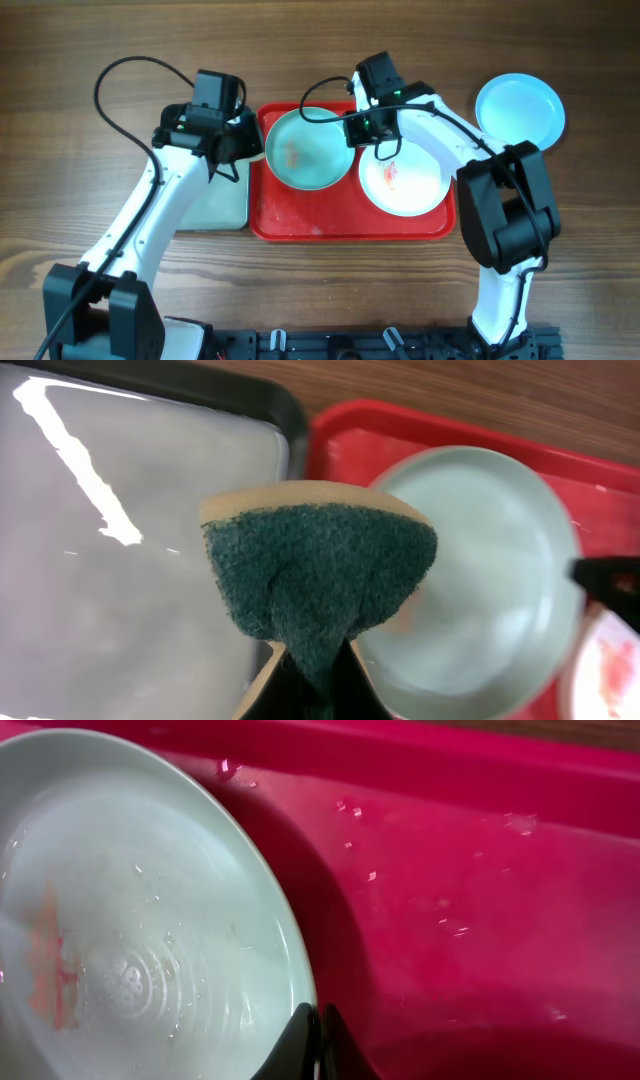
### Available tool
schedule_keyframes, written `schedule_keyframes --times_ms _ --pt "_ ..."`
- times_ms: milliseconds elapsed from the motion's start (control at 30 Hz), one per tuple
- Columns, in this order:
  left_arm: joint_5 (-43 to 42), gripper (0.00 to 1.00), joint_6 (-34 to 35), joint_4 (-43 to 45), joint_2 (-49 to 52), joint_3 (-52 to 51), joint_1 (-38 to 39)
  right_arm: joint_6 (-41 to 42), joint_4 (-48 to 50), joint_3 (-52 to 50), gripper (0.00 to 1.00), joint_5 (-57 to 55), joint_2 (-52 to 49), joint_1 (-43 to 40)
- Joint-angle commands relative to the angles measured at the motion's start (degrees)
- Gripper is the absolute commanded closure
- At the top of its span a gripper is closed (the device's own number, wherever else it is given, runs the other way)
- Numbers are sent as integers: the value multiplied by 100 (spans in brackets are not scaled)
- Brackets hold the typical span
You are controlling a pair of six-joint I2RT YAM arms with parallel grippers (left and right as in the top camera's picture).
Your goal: Clean dirty plates on tray and stack at the side
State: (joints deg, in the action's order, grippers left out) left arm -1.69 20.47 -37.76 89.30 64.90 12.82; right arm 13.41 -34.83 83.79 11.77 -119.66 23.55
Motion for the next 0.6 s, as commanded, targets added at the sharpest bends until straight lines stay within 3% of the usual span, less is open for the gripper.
schedule_keyframes --times_ms 0,567 --pt "-195 96 446 61 33 -24 240 345 -105 -20 96 -83 168 140" --pt "-385 96 1008 678 1097 -24 702 326 -149 -20 96 -153 168 140"
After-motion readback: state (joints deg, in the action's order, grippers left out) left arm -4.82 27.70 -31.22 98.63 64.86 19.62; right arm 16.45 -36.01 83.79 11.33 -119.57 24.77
